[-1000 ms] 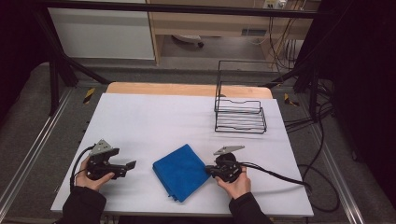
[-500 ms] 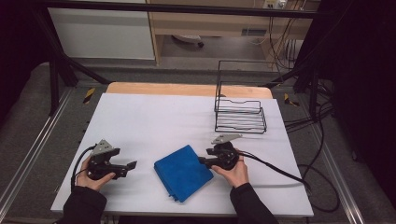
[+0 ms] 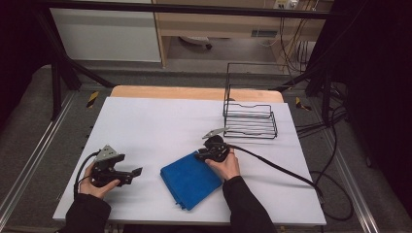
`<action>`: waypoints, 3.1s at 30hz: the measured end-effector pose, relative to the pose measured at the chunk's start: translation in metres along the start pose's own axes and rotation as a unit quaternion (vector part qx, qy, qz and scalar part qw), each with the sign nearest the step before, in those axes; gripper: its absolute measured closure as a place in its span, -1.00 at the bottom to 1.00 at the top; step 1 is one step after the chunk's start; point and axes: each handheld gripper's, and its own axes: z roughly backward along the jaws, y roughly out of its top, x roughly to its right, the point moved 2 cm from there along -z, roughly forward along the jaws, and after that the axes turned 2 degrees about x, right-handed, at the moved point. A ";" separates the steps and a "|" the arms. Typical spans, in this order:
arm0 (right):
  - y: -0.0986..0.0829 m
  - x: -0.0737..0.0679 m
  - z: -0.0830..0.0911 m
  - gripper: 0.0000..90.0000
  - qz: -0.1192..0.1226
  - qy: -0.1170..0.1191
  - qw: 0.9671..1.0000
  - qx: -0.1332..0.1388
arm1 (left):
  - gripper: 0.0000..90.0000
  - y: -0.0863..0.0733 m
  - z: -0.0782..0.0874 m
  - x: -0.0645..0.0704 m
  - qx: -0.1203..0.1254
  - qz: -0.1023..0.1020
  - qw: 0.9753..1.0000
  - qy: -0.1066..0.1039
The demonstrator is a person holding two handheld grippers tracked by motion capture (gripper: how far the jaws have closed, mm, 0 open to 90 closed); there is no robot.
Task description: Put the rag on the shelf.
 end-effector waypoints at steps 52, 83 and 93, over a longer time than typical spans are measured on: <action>-0.058 0.035 0.113 -0.78 -0.041 -0.074 0.989 0.123 | -0.88 0.040 -0.028 0.032 -0.022 -0.005 1.000 -0.014; -0.076 0.036 0.113 -0.87 -0.048 -0.066 0.990 0.112 | 0.16 0.076 -0.139 0.074 -0.097 0.012 0.995 -0.020; -0.075 0.037 0.112 -0.87 -0.050 -0.063 0.990 0.112 | 0.40 0.072 -0.142 0.077 -0.096 0.007 0.995 -0.030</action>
